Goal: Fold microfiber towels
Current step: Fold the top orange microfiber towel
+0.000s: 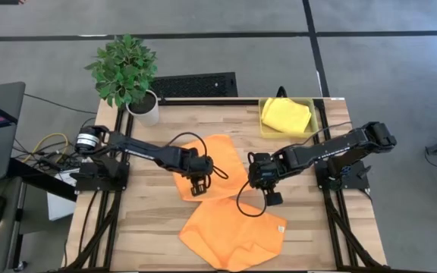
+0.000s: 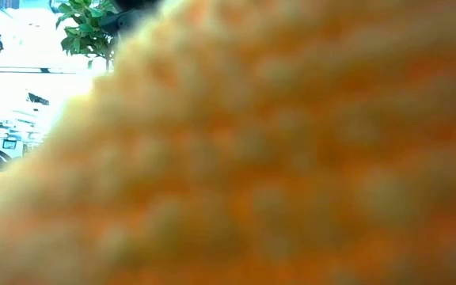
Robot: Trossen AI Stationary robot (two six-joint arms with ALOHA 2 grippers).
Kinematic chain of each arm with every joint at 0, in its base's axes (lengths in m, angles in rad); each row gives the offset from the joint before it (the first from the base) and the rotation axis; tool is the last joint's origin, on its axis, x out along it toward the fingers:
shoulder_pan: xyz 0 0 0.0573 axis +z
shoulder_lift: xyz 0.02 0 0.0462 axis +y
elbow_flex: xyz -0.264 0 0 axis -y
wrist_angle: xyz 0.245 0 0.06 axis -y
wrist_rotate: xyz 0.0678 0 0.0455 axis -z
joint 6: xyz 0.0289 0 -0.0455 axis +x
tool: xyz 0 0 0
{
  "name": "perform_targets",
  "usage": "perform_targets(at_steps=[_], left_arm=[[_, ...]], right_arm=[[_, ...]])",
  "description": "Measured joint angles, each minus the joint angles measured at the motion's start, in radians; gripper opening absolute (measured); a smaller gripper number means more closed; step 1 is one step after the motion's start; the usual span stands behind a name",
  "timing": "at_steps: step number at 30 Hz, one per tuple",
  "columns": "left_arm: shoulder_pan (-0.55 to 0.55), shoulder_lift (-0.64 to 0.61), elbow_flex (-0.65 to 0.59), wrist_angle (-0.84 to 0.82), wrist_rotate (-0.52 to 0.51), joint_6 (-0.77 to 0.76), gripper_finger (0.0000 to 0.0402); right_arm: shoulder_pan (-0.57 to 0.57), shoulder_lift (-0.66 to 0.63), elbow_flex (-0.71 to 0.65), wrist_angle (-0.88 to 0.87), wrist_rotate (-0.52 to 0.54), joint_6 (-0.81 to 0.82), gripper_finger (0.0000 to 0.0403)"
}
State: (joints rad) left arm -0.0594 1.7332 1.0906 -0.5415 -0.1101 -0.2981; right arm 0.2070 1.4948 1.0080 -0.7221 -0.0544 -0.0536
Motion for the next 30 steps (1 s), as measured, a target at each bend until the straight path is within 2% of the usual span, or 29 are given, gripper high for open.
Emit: perform_targets(at_steps=[14, 21, 30], left_arm=[[0.004, 0.068, 0.001, 0.044, -0.013, 0.049, 0.0094], [0.005, 0.109, 0.000, 0.060, -0.045, 0.077, 0.0100], [0.007, 0.139, 0.004, 0.085, -0.010, 0.101, 0.0094]], right_arm=[[0.000, 0.000, 0.000, -0.001, 0.001, 0.000, 0.0008], [-0.006, 0.000, 0.000, -0.002, 0.003, 0.001, 0.0008], [-0.009, 0.000, 0.000, -0.004, 0.003, 0.001, 0.0008]])
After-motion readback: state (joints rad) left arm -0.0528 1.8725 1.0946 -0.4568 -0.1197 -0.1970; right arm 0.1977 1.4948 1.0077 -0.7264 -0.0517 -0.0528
